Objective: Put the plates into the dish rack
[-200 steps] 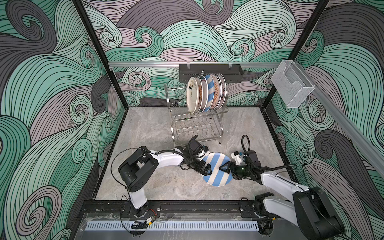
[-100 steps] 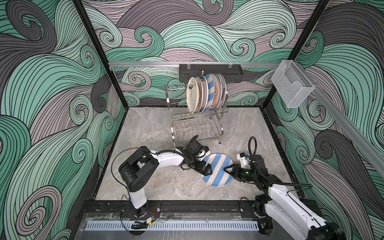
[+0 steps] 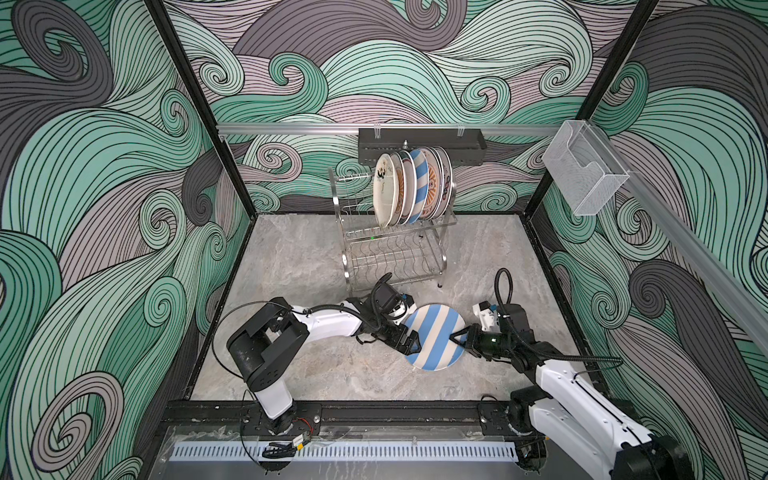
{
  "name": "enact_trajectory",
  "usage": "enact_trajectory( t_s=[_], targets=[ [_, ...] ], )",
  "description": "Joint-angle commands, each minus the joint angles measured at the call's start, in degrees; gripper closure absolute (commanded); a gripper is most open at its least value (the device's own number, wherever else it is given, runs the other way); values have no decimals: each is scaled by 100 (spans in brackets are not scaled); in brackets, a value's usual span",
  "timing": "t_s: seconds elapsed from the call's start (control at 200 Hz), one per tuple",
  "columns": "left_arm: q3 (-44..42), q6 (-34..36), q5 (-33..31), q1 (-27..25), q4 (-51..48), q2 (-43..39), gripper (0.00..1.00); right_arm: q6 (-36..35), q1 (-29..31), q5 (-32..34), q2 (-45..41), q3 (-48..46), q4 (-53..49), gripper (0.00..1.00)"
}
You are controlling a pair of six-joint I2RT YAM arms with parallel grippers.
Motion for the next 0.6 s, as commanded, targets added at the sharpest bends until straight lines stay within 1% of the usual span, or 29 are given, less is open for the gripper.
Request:
enact_trajectory(
  t_s=[0.0,0.1,0.165,0.205,0.31,0.385,0.45,0.595],
  targets=[
    [-34,-73,-125,-38,57,-281,2,-204,-6,14,-1,272,-102,86],
    [-61,-77,-290,-38,-74,-456,1,-364,-5,15,-28,464,-350,87],
    [-4,-67,-558,-28,-426,-629,1,-438,0,0,-71,554,-440,88],
    [0,-9,-681,-14,-600,-789,1,-501,1,9,-85,612,-508,88],
    [-107,-26,-1041,136,-940,-1362,1,-742,2,6,-103,847,-817,92],
    [-219,-105,-1142,385,-1129,-2003,1,-810,37,-53,-139,1074,-914,97],
    [-255,-162,-1112,666,-1328,-2449,1,-838,85,-110,-196,1301,-908,100],
    [-165,-20,-967,1364,-1959,-3381,1,-976,331,-211,-227,2052,-969,100]
  ],
)
